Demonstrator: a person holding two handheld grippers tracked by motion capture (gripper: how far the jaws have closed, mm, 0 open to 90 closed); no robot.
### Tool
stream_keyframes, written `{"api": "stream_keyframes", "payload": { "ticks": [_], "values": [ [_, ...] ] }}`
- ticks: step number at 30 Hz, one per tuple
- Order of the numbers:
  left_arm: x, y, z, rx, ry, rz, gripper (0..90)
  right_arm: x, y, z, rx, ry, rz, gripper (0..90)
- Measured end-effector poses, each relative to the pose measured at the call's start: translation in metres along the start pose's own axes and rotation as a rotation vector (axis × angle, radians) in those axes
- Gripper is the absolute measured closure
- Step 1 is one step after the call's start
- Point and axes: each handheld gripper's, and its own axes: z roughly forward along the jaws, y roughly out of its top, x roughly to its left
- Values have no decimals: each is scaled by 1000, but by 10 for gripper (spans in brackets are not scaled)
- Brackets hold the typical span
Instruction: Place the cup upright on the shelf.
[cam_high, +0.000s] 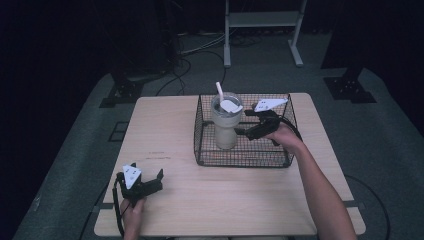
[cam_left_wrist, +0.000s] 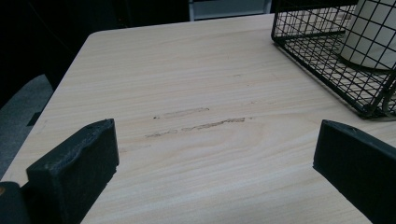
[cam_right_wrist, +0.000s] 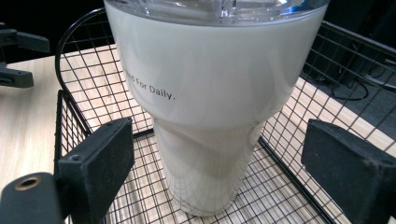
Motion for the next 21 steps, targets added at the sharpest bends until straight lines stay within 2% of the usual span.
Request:
{"api": "stream_keyframes", "payload": {
  "ticks": [8,14,21],
  "values": [
    [0,0,0,1,1,3,0,4,-5,-10,-23,-5,22,89],
    [-1,0,0,2,2,5,0,9,0,-18,-40,-11,18,89],
    [0,0,0,2,1,3,0,14,3,-23,-16,-20,11,88]
  ]
}}
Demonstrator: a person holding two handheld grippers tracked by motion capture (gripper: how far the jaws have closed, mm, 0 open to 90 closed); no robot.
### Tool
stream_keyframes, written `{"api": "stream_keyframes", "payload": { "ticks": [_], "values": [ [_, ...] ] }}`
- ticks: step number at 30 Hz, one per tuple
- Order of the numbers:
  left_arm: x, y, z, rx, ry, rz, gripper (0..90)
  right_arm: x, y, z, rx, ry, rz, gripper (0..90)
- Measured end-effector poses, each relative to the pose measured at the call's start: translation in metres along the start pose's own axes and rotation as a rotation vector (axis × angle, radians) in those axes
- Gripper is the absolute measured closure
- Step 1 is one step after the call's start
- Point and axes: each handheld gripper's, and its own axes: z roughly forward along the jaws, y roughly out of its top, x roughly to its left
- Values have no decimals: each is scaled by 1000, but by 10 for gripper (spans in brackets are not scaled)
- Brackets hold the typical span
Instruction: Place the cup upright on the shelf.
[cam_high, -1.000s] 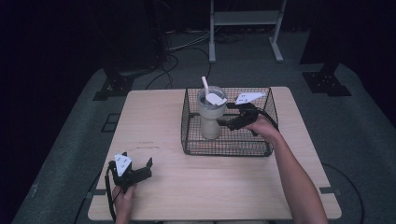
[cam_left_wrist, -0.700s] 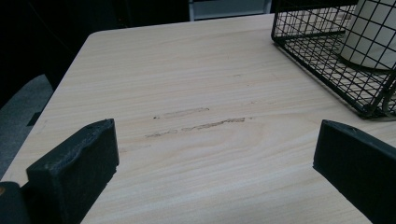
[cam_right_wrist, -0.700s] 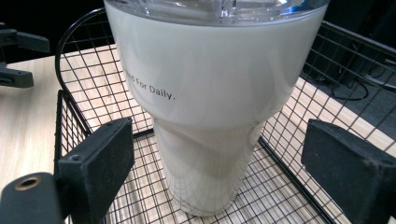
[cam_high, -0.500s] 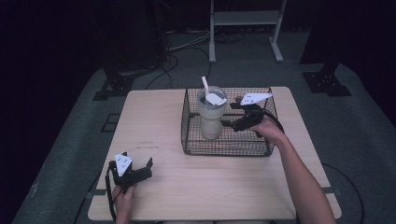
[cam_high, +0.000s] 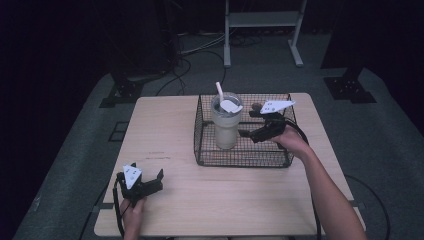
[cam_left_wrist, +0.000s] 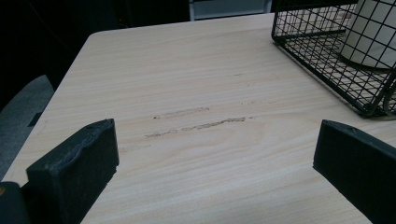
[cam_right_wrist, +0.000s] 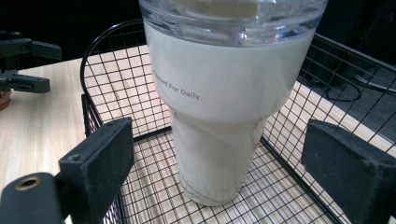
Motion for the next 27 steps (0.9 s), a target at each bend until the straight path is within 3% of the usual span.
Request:
{"api": "stream_keyframes", "payload": {
  "ticks": [10,27],
  "values": [
    [0,0,0,0,0,0,0,9,6,-13,6,-5,-5,88],
    [0,0,0,0,2,4,0,30,3,-42,-43,8,10,89]
  ]
}}
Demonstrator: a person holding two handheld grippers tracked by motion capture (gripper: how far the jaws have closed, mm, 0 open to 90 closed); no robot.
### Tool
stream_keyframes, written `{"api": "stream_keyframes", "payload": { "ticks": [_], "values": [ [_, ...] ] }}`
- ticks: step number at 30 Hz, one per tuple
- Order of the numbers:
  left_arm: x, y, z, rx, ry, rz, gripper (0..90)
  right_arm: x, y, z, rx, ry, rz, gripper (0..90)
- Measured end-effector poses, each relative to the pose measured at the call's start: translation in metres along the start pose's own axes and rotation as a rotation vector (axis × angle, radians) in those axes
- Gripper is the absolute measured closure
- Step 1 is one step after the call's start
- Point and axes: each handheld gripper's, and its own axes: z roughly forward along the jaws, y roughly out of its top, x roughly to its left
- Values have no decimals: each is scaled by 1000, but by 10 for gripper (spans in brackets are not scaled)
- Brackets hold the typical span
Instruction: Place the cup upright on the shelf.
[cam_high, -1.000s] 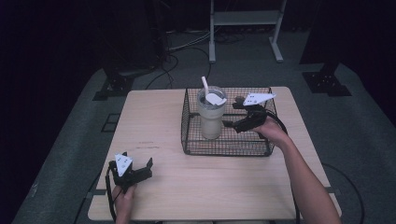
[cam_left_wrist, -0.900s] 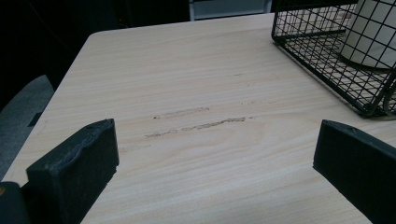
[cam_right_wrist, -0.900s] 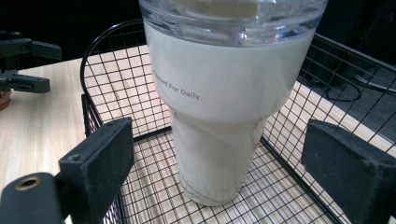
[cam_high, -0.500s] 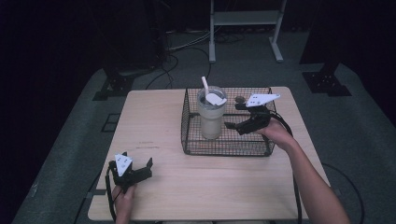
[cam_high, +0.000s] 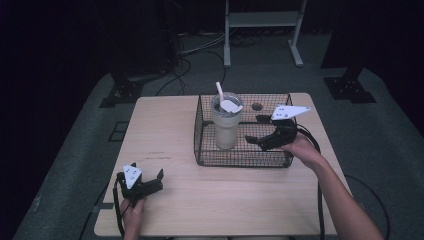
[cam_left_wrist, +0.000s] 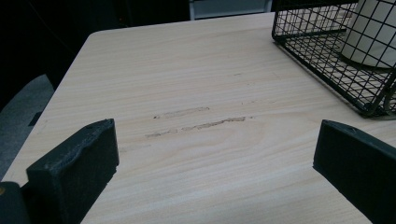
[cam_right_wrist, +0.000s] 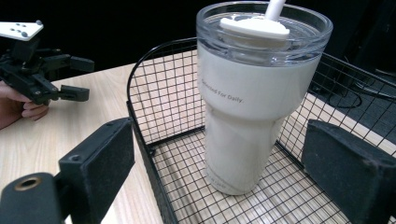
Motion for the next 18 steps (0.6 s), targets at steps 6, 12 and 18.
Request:
{"api": "stream_keyframes", "payload": {
  "ticks": [6,12,18],
  "values": [
    [0,0,0,0,0,-3,0,6,-4,-8,9,0,4,88],
    [0,0,0,1,0,-4,0,9,-10,-17,-2,3,8,88],
    [0,0,0,2,0,-1,0,14,-17,-24,-13,6,25,89]
  ]
}}
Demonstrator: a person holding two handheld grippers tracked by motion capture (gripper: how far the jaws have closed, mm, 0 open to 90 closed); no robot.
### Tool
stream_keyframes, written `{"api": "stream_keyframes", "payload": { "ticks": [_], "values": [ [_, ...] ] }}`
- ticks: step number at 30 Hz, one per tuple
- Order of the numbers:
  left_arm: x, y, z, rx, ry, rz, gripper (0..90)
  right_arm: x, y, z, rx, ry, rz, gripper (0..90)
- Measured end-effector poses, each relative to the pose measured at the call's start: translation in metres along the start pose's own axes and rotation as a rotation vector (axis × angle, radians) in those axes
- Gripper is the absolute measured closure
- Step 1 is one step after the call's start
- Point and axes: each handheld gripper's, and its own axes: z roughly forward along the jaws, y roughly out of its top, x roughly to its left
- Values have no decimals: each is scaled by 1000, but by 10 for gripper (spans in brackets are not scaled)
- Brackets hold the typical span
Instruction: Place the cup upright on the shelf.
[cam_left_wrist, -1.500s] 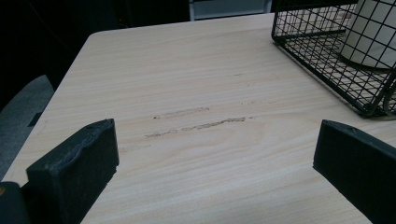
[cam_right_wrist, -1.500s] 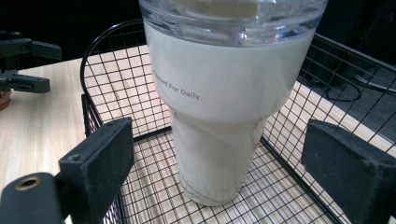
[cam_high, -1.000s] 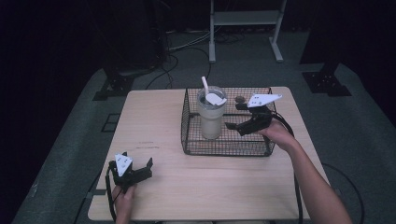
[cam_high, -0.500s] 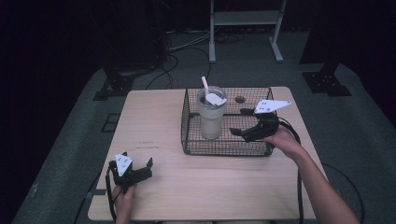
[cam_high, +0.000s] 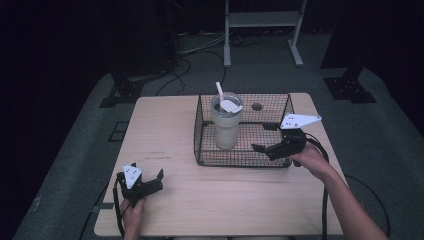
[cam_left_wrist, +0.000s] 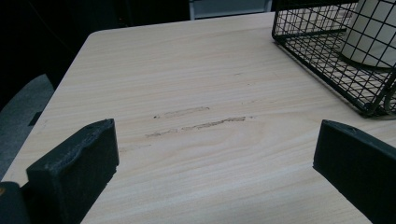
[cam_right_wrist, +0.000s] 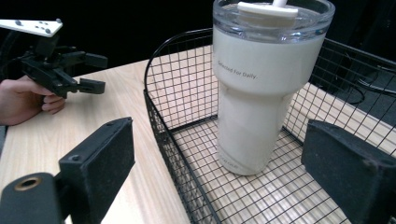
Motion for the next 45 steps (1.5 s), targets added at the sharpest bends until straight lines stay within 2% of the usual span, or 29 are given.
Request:
{"api": "stream_keyframes", "payload": {
  "ticks": [17,35,45],
  "values": [
    [0,0,0,1,1,3,0,15,-25,-16,-4,8,1,88],
    [-1,0,0,4,2,6,0,32,-43,-26,-7,36,-10,90],
    [-1,0,-1,5,3,9,0,37,-57,-32,13,32,-3,90]
  ]
}}
